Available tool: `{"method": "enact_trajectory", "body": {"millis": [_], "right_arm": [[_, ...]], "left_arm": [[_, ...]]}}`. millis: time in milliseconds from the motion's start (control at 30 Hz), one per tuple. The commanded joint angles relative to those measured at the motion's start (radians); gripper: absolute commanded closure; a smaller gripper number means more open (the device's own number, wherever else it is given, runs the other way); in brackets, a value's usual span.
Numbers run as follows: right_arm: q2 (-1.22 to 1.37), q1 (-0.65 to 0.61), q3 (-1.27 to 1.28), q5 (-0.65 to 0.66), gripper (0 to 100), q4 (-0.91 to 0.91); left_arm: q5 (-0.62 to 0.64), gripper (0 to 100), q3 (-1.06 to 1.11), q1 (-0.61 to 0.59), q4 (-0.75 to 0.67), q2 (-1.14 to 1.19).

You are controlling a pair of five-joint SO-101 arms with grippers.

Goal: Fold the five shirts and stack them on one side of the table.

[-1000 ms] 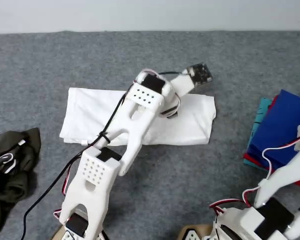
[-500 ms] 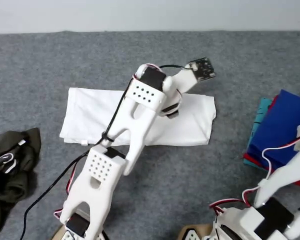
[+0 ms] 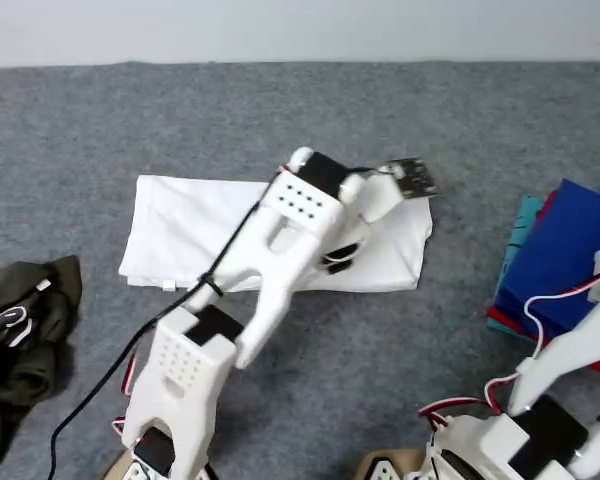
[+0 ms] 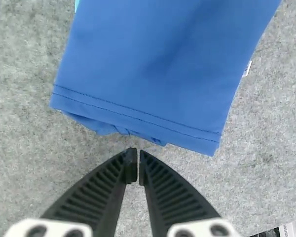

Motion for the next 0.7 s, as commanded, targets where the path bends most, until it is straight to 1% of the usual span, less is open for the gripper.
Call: {"method": "enact_trajectory", "body": {"millis": [0,233,400,467,567,667], "right_arm": [[-0.048,0.001,-0.055,-0.008,98.3,0.007],[-0.047,0.001,-0.055,-0.008,98.3,0.007],[-0.050,0.001,-0.055,-0.008,98.3,0.007],[-0.051,0.001,-0.055,-0.008,98.3,0.007],[-0.053,0.001,-0.055,-0.008,98.3,0.007],[-0.053,0.001,-0.055,-0.008,98.3,0.018]], "left_arm": [[-0.048,94,0.033,-0.084,-0.023,-0.017],[-0.049,93,0.031,-0.190,-0.126,0.150],[-0.048,93,0.004,-0.193,-0.130,0.199],[-0.046,93,-0.045,-0.190,-0.094,0.195],[-0.043,93,-0.180,-0.175,0.015,0.167],[0.008,93,-0.237,-0.144,0.031,0.109]]}}
